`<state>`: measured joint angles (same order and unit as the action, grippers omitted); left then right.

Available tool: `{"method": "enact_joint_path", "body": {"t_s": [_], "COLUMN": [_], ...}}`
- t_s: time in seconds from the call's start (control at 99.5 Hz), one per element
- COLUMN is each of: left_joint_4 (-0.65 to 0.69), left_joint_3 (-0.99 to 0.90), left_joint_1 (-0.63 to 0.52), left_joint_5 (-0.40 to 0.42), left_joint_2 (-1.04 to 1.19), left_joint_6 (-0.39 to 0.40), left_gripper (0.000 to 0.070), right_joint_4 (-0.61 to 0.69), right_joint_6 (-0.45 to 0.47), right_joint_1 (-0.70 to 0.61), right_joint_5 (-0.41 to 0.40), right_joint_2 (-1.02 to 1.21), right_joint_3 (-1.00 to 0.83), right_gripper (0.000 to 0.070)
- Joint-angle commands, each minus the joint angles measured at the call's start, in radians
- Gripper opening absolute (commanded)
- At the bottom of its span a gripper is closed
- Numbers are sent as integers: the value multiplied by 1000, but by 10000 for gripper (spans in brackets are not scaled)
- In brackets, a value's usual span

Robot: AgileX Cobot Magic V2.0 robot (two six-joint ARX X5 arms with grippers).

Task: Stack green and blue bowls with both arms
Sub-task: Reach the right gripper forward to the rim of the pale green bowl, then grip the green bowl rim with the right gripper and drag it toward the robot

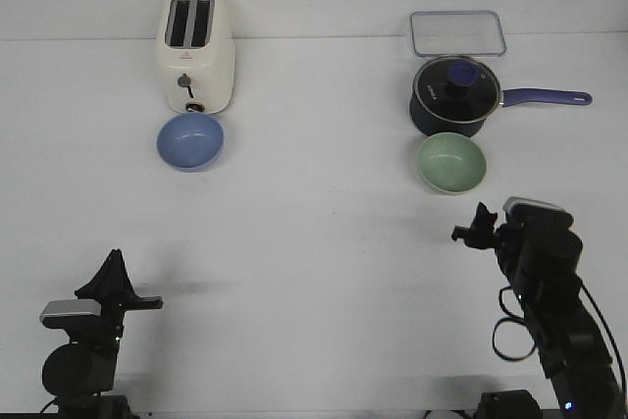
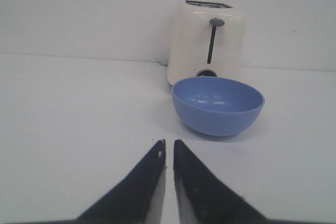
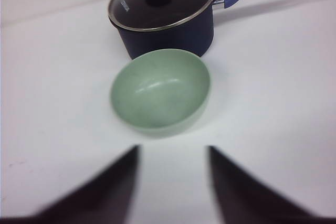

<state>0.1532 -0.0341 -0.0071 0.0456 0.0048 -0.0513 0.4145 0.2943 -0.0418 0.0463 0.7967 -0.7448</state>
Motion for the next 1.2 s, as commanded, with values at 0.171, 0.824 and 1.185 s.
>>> {"method": "enact_joint_path", "body": {"t_s": [0.171,0.824,1.185], "left_joint_4": [12,12,12], "left_joint_3": [20,20,20], "left_joint_1": [0,0,0], "left_joint_5": [-8,-8,-8], "left_joint_2": [-2,-2,-2], "left_joint_6": [-6,-6,-6], "left_gripper": [15,15,14], "right_joint_4": [7,17,69], "right_joint_6": [-91,-137,-158], "right_joint_1": [56,161,185], "right_joint_5": [-31,-112,-179], "right_joint_2": [357,973,903], "right_joint_3": [-219,-540,-540], "right_gripper": [563,215,0]}}
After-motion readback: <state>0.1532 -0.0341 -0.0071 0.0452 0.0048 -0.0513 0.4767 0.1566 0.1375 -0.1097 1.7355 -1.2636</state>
